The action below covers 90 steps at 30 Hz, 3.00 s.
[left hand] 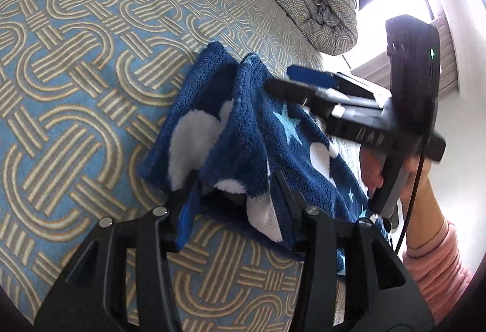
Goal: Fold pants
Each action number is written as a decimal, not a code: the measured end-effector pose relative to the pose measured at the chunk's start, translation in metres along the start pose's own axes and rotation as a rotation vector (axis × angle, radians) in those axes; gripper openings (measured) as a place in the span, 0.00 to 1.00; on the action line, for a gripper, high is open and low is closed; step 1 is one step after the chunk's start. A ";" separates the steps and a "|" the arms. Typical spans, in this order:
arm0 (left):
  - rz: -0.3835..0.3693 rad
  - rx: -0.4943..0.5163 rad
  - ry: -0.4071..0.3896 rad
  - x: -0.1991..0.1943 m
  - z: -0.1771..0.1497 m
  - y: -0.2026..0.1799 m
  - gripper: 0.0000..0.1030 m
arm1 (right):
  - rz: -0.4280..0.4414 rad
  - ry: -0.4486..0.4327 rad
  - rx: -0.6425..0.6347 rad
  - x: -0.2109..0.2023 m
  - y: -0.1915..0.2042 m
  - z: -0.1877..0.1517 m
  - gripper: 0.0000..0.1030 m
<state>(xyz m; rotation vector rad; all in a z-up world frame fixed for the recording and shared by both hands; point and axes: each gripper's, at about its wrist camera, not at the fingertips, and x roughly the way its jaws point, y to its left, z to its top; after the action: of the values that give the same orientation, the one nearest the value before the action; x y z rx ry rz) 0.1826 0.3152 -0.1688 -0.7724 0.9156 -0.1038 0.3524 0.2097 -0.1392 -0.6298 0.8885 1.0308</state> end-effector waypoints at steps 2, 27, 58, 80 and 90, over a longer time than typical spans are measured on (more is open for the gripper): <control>-0.001 -0.012 0.005 -0.001 0.001 0.001 0.47 | 0.036 -0.023 0.072 -0.005 -0.017 0.006 0.63; 0.108 0.177 -0.202 -0.036 0.001 -0.035 0.07 | 0.185 -0.007 0.106 -0.006 -0.018 0.048 0.04; 0.362 0.179 -0.100 -0.009 0.005 -0.001 0.47 | 0.008 0.166 0.401 -0.105 0.005 -0.217 0.64; 0.458 0.254 -0.196 -0.041 -0.002 0.002 0.20 | -0.068 0.219 0.401 -0.096 0.017 -0.206 0.73; 0.358 0.215 -0.192 -0.057 -0.008 0.004 0.54 | -0.129 0.205 0.439 -0.105 0.028 -0.199 0.74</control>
<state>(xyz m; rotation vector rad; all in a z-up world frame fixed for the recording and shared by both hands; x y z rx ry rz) 0.1399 0.3362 -0.1363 -0.4032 0.8305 0.1818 0.2378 0.0143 -0.1516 -0.4173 1.1952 0.6316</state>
